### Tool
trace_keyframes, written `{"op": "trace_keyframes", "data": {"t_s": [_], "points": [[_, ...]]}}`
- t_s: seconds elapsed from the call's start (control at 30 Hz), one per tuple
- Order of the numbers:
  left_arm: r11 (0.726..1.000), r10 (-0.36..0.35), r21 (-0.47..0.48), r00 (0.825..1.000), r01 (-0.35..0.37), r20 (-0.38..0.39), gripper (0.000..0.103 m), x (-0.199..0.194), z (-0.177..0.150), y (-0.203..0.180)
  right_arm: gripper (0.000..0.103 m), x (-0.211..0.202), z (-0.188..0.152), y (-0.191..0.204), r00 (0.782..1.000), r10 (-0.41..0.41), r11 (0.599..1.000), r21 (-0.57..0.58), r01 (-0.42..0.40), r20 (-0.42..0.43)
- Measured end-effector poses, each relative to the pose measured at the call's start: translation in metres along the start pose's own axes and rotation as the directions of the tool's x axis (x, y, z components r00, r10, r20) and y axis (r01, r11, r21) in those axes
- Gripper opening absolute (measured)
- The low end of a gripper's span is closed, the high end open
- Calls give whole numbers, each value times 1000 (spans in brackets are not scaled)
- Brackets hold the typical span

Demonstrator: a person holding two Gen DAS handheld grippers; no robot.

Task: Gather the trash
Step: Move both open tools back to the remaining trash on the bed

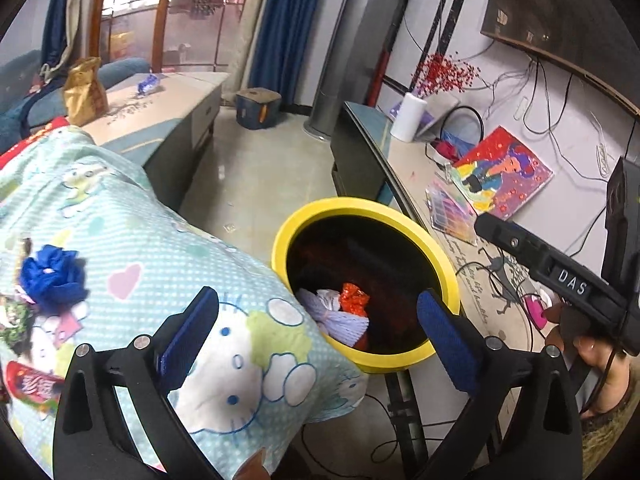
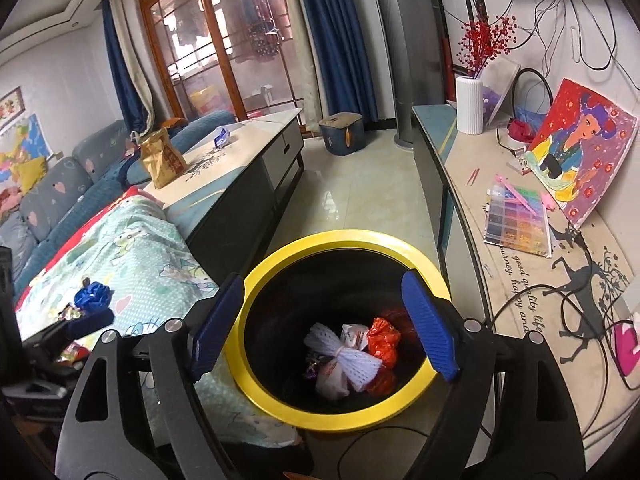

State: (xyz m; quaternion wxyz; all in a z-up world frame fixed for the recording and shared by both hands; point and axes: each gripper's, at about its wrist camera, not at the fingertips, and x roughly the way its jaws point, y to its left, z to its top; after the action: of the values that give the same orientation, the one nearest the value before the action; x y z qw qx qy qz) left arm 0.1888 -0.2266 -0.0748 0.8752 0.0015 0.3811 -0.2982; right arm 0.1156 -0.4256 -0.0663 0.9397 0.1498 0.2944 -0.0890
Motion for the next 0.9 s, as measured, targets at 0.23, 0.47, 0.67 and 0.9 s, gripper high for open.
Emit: {"op": "trace_keyframes", "data": {"t_s": [0.23, 0.47, 0.67, 0.9], "points": [[1000, 27, -14, 998, -26, 59, 97, -31, 1, 7, 77, -12, 1, 8, 1000, 11, 1000, -6, -11, 23], [998, 63, -28, 992, -60, 111, 97, -57, 0, 15, 78, -21, 2, 25, 999, 44, 999, -31, -44, 32], [994, 102, -55, 984, -95, 145, 97, -77, -2, 31, 78, -26, 0, 47, 996, 88, 994, -66, -86, 28], [985, 159, -95, 972, -144, 172, 97, -99, -5, 52, 78, -28, -4, 81, 988, 153, 981, -120, -150, 16]]}}
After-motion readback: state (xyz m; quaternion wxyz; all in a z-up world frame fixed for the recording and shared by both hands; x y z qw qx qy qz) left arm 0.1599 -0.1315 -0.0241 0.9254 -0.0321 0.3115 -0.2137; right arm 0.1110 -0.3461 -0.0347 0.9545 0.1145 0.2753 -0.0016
